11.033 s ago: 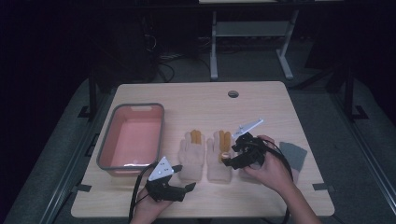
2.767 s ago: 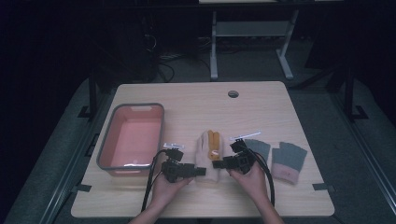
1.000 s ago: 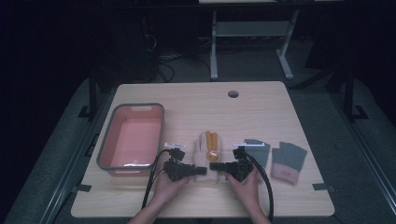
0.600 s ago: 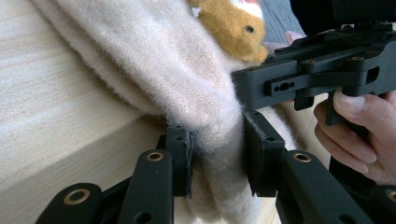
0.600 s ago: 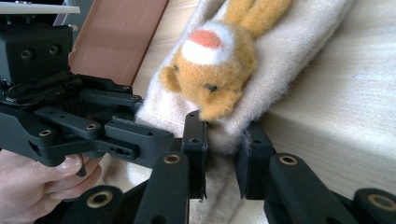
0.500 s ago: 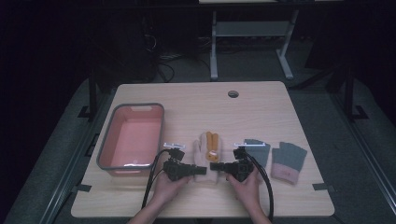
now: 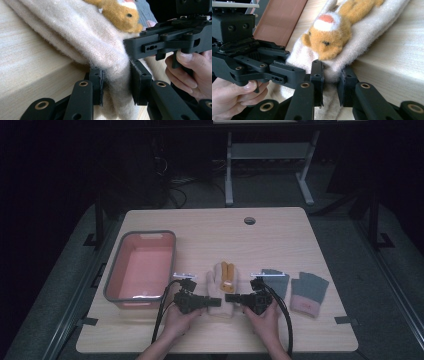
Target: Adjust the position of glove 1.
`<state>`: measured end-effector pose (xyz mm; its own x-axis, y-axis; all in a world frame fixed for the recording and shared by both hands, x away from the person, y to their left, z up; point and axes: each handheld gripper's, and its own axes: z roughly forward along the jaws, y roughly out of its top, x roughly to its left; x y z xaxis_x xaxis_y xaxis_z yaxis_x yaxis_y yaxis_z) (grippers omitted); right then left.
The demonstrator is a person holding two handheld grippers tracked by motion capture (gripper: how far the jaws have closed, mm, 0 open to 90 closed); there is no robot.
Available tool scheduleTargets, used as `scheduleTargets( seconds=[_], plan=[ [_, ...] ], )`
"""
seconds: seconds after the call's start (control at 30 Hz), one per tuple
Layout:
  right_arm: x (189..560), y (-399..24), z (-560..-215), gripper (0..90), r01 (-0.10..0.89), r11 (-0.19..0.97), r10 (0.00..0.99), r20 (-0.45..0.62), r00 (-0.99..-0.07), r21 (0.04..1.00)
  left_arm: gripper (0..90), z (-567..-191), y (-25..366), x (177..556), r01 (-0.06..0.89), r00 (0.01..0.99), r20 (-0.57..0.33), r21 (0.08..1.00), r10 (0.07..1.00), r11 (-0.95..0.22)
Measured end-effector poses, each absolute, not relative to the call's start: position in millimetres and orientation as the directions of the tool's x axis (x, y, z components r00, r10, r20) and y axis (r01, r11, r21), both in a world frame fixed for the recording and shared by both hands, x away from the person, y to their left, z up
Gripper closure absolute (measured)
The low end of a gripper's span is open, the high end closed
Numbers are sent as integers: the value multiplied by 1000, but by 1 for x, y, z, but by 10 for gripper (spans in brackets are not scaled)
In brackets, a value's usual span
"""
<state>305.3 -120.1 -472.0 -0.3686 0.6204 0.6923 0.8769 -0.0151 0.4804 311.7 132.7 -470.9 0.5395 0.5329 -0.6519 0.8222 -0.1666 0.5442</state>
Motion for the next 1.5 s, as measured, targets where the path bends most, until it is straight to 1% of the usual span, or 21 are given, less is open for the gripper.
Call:
scheduleTargets(
  seconds=[0.67,1.13,1.5],
  plan=[
    [302,-121,-462,769,865,-25,609,694,-385,501,670,-465,137,312,820,544,-678,554,494,-143],
    [300,-122,-452,770,855,-33,601,693,-397,518,670,-453,137,310,801,567,-667,584,484,-134],
    [300,-122,-437,771,844,-39,585,697,-415,535,670,-438,140,311,786,586,-663,605,465,-128]
  ],
)
